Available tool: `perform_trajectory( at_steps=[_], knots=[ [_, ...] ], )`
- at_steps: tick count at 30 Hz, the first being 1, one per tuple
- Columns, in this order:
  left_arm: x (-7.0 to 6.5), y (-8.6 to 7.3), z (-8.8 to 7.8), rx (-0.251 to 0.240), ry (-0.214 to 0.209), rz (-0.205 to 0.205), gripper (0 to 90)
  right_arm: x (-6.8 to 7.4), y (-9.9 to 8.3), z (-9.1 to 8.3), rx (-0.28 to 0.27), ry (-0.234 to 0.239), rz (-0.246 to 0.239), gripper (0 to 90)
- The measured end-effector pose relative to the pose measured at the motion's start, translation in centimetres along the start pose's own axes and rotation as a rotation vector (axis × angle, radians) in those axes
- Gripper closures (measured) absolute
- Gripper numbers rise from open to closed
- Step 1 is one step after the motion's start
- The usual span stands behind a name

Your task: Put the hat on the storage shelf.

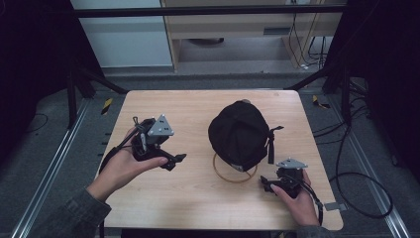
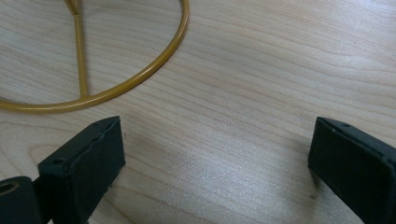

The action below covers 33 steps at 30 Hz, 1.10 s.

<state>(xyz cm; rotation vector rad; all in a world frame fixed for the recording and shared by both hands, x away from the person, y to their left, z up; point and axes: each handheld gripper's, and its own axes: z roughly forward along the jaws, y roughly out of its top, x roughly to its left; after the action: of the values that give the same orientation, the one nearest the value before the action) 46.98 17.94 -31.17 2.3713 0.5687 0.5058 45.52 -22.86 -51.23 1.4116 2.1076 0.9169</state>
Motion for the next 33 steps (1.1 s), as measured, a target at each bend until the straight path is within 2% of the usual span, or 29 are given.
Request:
perform_trajectory(
  at_steps=[5,13,25,33],
  knots=[
    [0.1,-2.1,0.9,0.032,0.008,-0.020,6.2,0.0,0.0,0.0,0.000,0.001,-0.003,3.8],
    [-0.3,-4.9,2.9,0.071,-0.013,-0.041,6.1,0.0,0.0,0.0,0.000,0.000,-0.004,3.8],
    [-1.0,-7.7,4.7,0.112,-0.029,-0.043,5.9,0.0,0.0,0.0,0.000,0.000,0.001,3.8],
    [-1.5,-9.7,5.3,0.116,-0.042,-0.078,5.8,0.0,0.0,0.0,0.000,-0.001,-0.003,3.8]
  ],
)
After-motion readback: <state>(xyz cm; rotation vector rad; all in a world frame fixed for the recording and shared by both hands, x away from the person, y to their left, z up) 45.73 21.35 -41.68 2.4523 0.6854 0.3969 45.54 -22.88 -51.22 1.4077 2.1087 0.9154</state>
